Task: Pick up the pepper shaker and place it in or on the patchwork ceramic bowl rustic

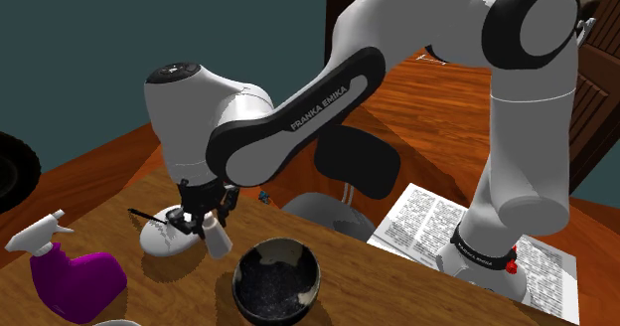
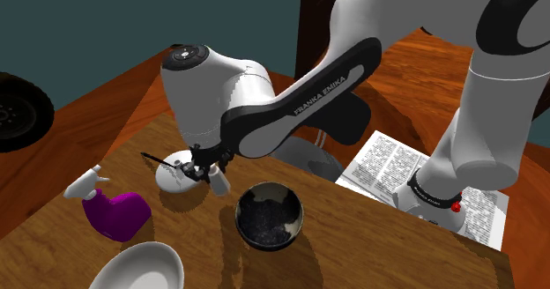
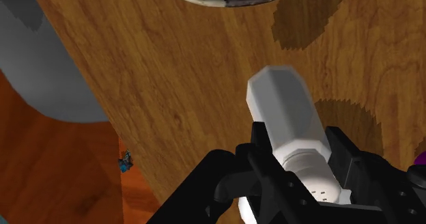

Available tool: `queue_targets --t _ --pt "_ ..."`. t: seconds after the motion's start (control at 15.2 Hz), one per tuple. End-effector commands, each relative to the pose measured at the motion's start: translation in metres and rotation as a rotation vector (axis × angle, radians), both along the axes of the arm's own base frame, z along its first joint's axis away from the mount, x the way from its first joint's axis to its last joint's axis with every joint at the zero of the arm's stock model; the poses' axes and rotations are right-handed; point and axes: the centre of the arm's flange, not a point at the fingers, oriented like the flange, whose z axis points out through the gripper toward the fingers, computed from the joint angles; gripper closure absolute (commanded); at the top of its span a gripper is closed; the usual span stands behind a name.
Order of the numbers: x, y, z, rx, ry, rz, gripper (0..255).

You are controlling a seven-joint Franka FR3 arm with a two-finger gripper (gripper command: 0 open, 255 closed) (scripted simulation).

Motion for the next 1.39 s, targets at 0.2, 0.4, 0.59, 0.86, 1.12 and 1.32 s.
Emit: queue_targets --t 0.2,0.4,0.59,0.86,1.12,1.32 --pt "0.001 0.001 0.027 0.000 0.000 0.000 255" --pt "0.001 0.001 0.043 0.000 0.000 0.000 255" --pt "0.001 0.001 0.058 0.000 0.000 0.000 255" --pt "0.001 0.001 0.079 0.000 0.000 0.000 255" --pt "0.001 0.001 0.101 0.000 0.000 0.000 255" --pt "0.001 0.001 0.116 0.000 0.000 0.000 255"
